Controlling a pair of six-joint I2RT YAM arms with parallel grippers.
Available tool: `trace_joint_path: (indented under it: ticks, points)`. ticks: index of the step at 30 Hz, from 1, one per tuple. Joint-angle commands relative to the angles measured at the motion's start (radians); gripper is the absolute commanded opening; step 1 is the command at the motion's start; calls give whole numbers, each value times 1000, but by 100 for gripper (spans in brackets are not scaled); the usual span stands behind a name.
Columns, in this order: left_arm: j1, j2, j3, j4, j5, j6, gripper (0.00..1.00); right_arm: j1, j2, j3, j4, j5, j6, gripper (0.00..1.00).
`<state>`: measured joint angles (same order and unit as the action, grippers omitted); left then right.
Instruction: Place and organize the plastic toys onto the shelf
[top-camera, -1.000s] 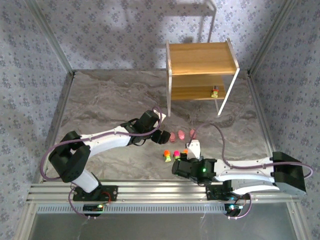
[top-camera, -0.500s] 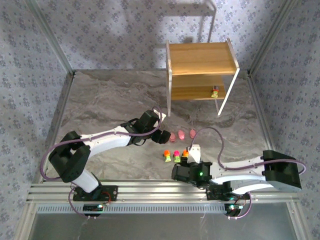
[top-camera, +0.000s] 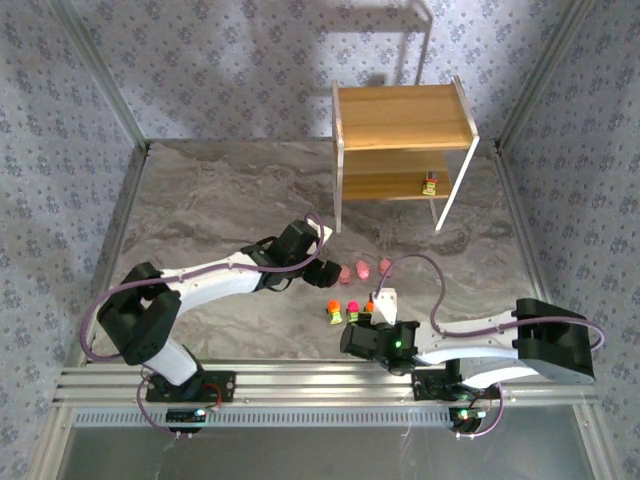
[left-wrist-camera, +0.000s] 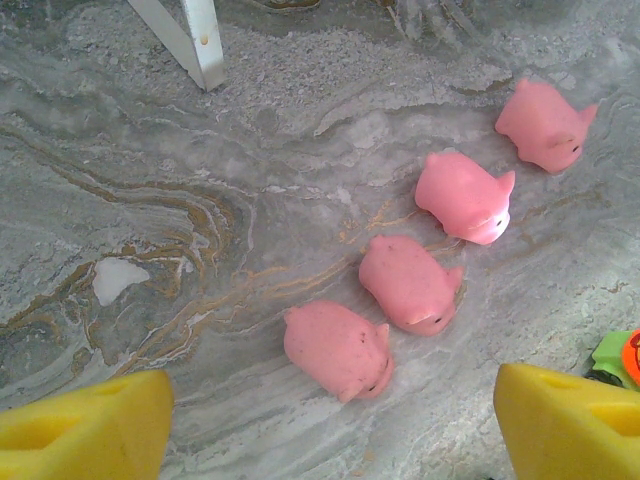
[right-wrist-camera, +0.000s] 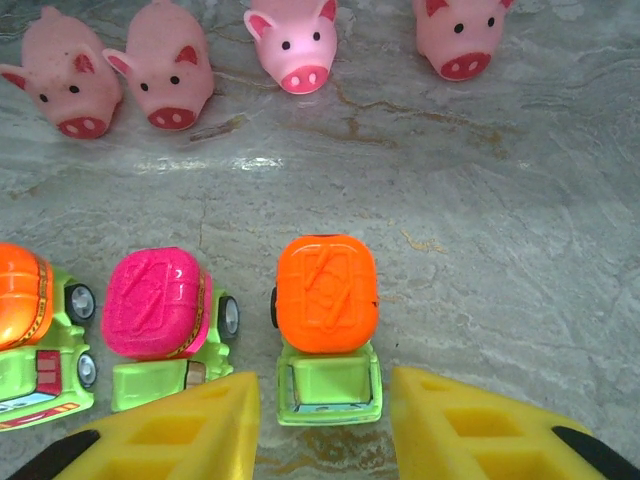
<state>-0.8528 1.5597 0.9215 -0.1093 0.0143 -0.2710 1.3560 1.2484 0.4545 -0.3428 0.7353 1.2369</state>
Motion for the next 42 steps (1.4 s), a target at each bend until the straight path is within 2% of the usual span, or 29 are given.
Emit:
trace_joint_path:
  ticks: [1, 17, 20, 27, 42]
  points:
    - [4, -27, 2, 4, 12, 3, 83, -16, 9, -12, 1, -12, -23, 39]
    - [3, -18, 25, -13, 96, 7, 84, -98, 21, -36, 110, -112, -159, 34]
    - [4, -18, 25, -15, 96, 7, 84, -100, 22, -36, 102, -116, -158, 34]
    - [3, -26, 24, -18, 90, 7, 84, -96, 6, -36, 71, -103, -146, 42]
    - [4, -26, 24, -18, 89, 7, 84, -129, 44, -24, 121, -136, -211, 41]
